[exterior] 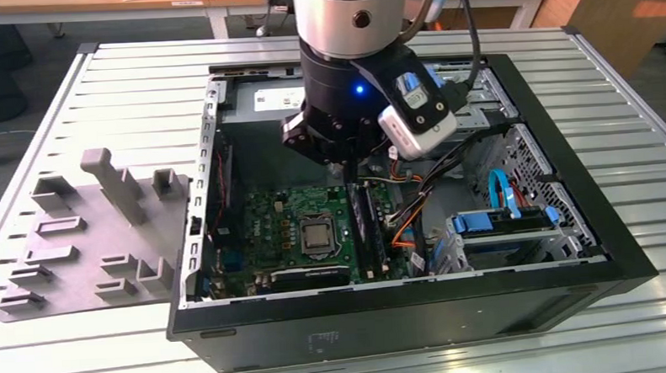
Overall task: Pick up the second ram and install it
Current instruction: 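Insert the second ram into the second slot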
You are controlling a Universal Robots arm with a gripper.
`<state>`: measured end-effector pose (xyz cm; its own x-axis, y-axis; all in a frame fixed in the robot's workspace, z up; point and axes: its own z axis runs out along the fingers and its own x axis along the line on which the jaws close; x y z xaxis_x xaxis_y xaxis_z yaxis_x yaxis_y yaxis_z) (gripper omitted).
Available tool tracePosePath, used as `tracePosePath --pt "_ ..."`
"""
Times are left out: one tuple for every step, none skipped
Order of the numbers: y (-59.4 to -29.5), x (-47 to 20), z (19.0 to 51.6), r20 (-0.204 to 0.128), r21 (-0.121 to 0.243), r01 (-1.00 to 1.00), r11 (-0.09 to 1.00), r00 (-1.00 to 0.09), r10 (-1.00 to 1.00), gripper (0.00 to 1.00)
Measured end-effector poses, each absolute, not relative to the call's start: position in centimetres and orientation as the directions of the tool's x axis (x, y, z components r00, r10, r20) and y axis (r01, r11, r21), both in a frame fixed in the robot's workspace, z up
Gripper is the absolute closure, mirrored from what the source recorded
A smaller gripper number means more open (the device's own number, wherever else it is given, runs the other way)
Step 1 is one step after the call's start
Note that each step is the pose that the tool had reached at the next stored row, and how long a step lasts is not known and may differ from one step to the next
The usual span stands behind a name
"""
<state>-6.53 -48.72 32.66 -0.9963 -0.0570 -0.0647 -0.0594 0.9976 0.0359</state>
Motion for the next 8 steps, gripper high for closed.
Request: tracePosePath --pt "-48.57 -6.49 32.65 -0.065 0.036 -0.058 0.998 -0.996 -0.055 0.88" --pt "-48.44 -6.42 32.63 -0.065 0.036 -0.055 0.998 -0.996 -0.053 0.88" --pt "-48.38 -6.34 32.61 -0.065 0.036 -0.051 0.998 -0.997 -0.049 0.88" --pt "-48.36 -6.29 32.57 -0.065 0.035 -0.044 0.998 -0.997 -0.042 0.88" --pt "-48.35 -6.27 32.52 -0.065 0.035 -0.035 0.999 -0.997 -0.033 0.88" --pt "-48.33 -6.22 32.49 -0.065 0.034 -0.027 0.999 -0.998 -0.025 0.88" --pt "-48.28 -6.14 32.47 -0.065 0.034 -0.020 0.999 -0.998 -0.018 0.88" --pt "-48.22 -6.04 32.43 -0.065 0.034 -0.017 0.999 -0.998 -0.015 0.88"
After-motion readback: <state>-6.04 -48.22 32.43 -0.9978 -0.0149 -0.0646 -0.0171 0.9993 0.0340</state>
